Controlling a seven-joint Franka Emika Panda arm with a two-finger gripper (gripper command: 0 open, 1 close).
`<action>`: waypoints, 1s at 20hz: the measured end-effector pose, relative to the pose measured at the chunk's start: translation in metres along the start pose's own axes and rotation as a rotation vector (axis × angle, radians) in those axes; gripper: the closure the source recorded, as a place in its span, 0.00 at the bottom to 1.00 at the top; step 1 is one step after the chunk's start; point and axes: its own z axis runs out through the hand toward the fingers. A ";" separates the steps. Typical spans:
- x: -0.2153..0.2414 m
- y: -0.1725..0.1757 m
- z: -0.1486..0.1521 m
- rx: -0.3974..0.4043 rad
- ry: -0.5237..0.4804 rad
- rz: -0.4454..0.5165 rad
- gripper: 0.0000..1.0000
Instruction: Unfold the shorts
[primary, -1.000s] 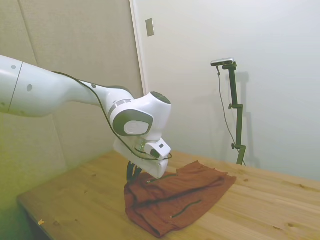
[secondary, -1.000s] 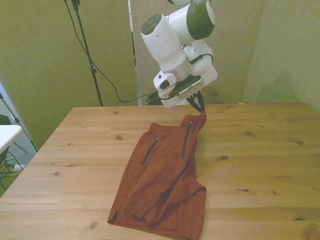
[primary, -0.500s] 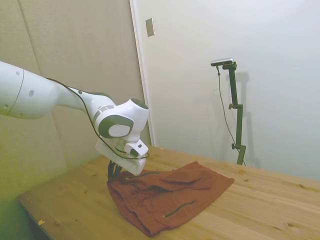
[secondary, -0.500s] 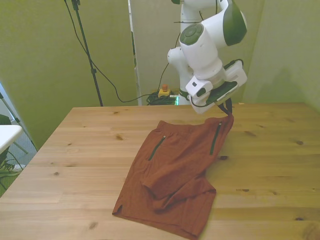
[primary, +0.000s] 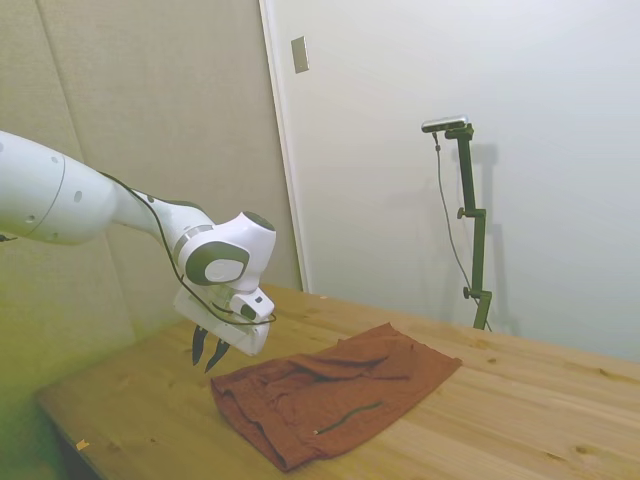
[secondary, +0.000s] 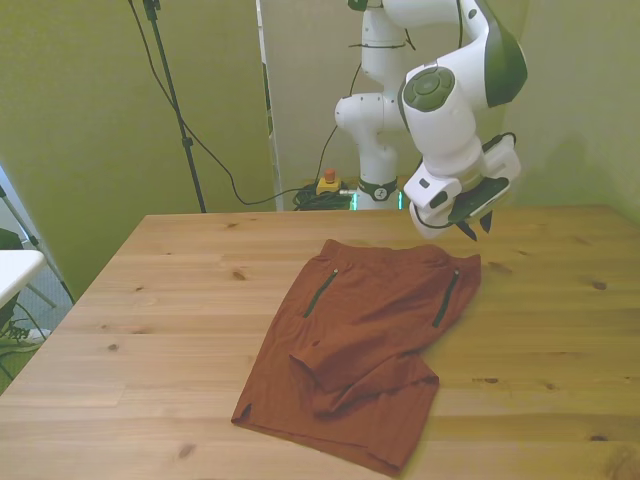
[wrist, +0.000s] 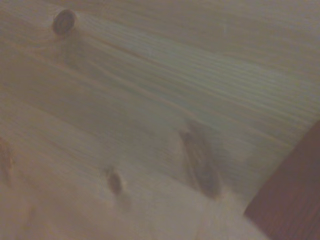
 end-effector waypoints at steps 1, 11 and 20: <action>0.001 0.000 -0.010 0.016 0.037 0.038 0.00; 0.117 0.119 -0.182 0.190 0.394 0.433 0.00; 0.212 0.161 -0.185 0.288 0.565 0.864 0.00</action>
